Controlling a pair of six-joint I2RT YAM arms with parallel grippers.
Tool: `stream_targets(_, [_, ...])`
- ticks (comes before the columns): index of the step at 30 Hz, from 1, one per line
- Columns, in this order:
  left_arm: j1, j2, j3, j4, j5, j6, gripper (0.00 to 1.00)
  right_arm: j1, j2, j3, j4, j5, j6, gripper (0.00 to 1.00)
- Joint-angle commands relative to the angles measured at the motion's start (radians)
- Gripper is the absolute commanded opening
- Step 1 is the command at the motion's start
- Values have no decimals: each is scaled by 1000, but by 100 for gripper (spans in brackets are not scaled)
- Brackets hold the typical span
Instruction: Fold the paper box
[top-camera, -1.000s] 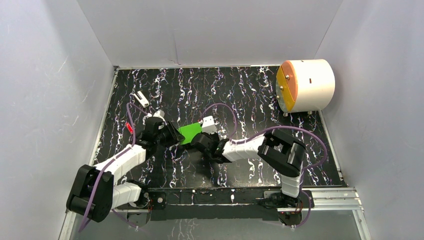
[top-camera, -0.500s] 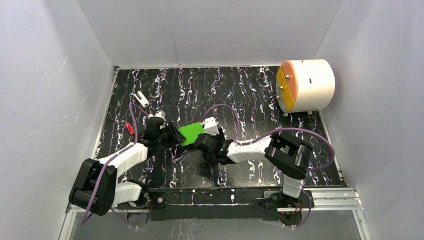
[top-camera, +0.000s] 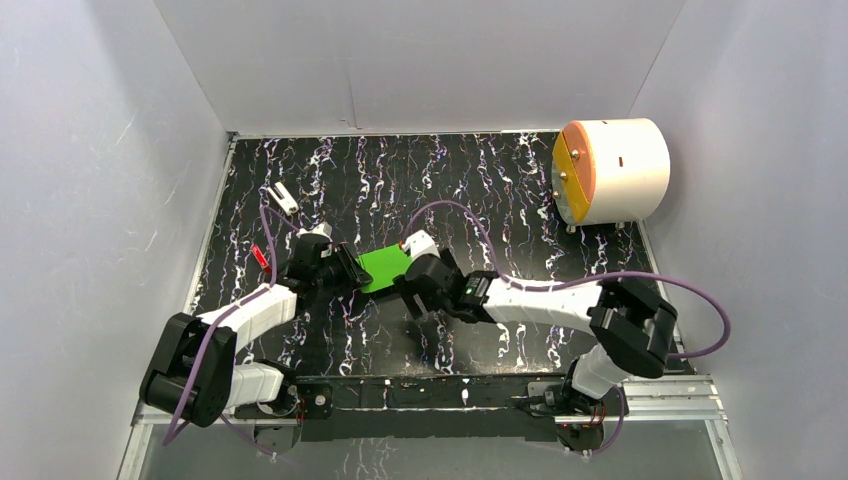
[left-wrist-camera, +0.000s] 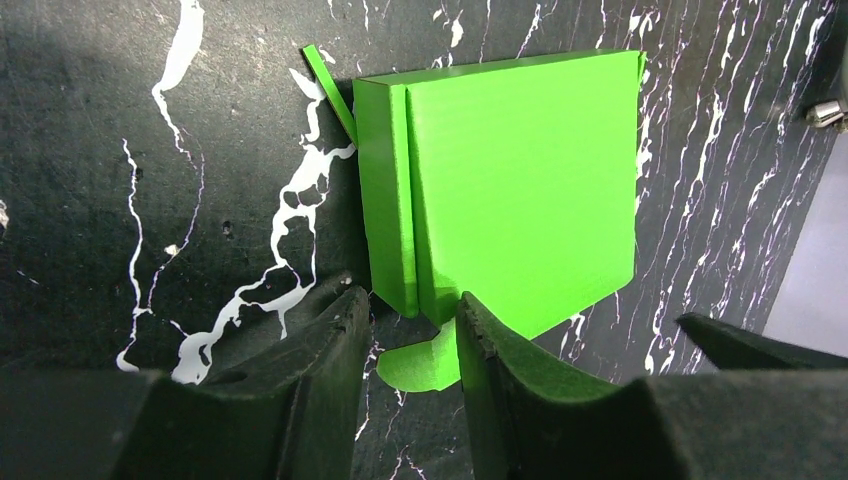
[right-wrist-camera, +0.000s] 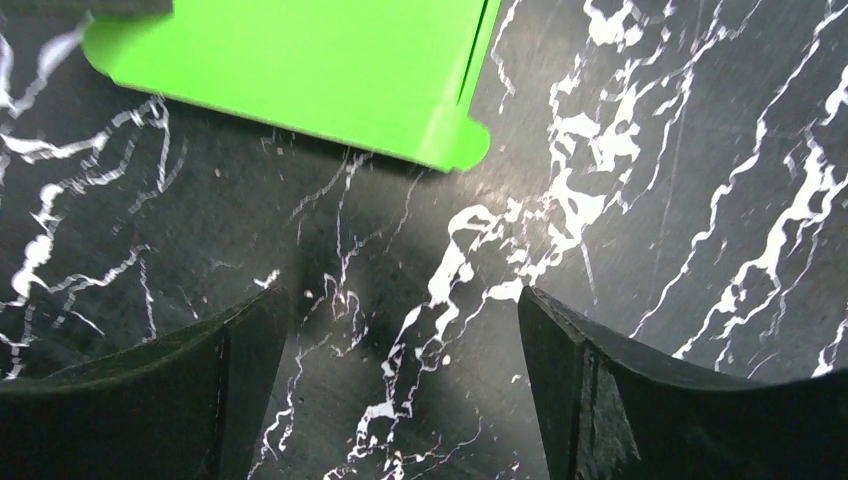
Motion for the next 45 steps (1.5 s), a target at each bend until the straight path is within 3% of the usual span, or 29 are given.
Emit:
stream_targets(1, [-5, 3, 20, -39, -24, 22, 36, -78, -50, 89, -13, -113, -62, 91])
stream_targets(9, [-4, 7, 28, -42, -26, 29, 36, -267, -11, 85, 220, -388, -43, 75])
stream_targets(15, [-4, 24, 39, -42, -24, 34, 36, -337, 89, 99, 342, -471, -14, 69])
stream_targets(23, [-4, 46, 51, -37, -20, 42, 35, -363, 236, 72, 405, -570, 8, 62])
stream_targets(33, [-5, 107, 83, -23, 17, 71, 33, -363, 235, -58, 451, -594, 13, 45])
stream_targets(39, [-4, 80, 110, -64, -15, 90, 36, -363, 163, -19, 387, -590, -23, 45])
stream_targets(45, [-4, 75, 156, -99, -64, 110, 39, -378, 115, 74, 285, -551, -117, 54])
